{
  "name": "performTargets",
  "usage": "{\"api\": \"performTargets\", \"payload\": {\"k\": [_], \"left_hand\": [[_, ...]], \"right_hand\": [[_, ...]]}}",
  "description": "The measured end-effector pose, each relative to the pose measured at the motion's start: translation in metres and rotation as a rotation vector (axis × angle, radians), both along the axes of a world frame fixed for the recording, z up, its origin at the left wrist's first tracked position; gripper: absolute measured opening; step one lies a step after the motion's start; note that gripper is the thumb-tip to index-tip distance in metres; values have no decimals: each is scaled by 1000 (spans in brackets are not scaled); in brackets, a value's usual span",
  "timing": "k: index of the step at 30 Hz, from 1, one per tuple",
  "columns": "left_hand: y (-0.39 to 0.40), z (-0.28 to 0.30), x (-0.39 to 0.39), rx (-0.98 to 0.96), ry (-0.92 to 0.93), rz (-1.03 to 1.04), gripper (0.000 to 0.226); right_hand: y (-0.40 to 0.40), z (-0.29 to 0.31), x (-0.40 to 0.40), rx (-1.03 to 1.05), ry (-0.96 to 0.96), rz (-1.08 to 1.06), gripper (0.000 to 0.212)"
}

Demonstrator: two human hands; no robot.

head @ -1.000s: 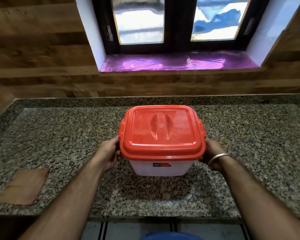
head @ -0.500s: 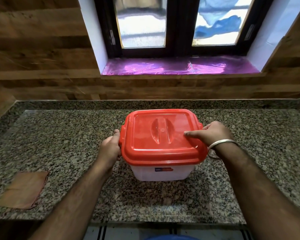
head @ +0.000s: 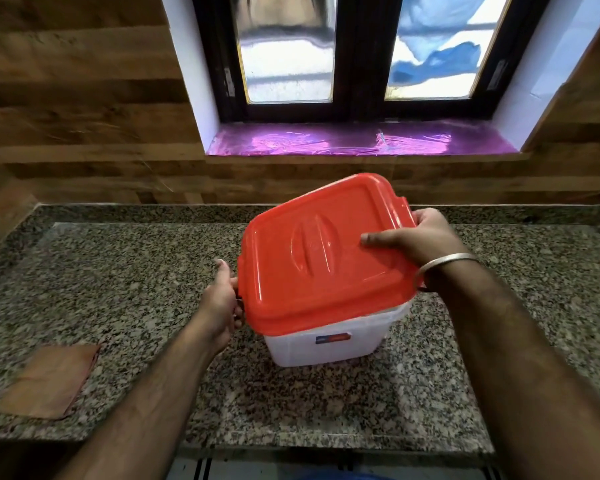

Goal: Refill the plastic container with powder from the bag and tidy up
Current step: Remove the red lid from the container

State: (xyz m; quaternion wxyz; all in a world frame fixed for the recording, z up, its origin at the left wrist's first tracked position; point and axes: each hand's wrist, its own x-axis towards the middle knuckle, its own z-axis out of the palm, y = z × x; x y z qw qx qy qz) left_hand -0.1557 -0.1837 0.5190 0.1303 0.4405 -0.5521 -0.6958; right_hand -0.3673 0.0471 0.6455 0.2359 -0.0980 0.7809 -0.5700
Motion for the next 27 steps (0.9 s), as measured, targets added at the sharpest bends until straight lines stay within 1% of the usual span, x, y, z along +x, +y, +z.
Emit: {"api": "performTargets", "payload": {"k": [1, 3, 4, 5, 6, 7, 8, 9, 10, 11, 12, 13, 14, 15, 17, 20, 22, 23, 25, 27], "left_hand": [[-3, -2, 1, 37, 28, -21, 100], [-4, -1, 3, 95, 59, -39, 117], [-3, 1, 3, 90, 40, -23, 118], [2, 6, 2, 17, 7, 10, 112], [9, 12, 2, -141, -44, 54, 99], [19, 17, 1, -392, -106, 104, 84], [30, 22, 0, -711, -150, 139, 70], [43, 30, -2, -998, -122, 118, 60], [56, 36, -6, -1221, -45, 19, 56], [67, 40, -12, -1358, 32, -161, 55], [79, 42, -22, -1416, 81, -376, 56], [90, 42, -34, -1438, 68, -593, 62], [100, 41, -48, -1460, 16, -777, 70], [109, 40, -61, -1484, -56, -907, 76], [119, 41, -83, -1536, -191, -1067, 76], [122, 38, -97, -1533, -294, -1170, 58], [125, 37, -97, -1538, -314, -1213, 46], [125, 36, -96, -1552, -306, -1212, 42], [124, 35, -94, -1575, -293, -1211, 37], [123, 36, -93, -1582, -286, -1227, 36]], "right_hand": [[1, 9, 4, -121, -59, 28, 41], [3, 22, 8, -261, -86, 65, 29], [5, 26, 7, -297, -47, 58, 28], [7, 29, 5, -343, -6, 33, 30], [11, 30, -1, -403, 32, -8, 36], [15, 33, -7, -465, 69, -60, 46], [21, 34, -13, -512, 123, -116, 58], [26, 35, -19, -540, 197, -169, 66], [32, 36, -24, -555, 288, -222, 67], [37, 36, -29, -563, 377, -277, 64], [41, 35, -32, -564, 469, -329, 64], [44, 34, -35, -547, 562, -369, 65], [47, 31, -36, -490, 659, -401, 66], [49, 25, -40, -392, 756, -422, 63], [55, 2, -51, -134, 930, -417, 52], [63, -55, -66, 204, 1157, -281, 40], [70, -95, -75, 334, 1237, -175, 33], [74, -117, -79, 391, 1262, -123, 35], [84, -160, -86, 493, 1281, -24, 47], [94, -197, -89, 577, 1236, 76, 59]]}}
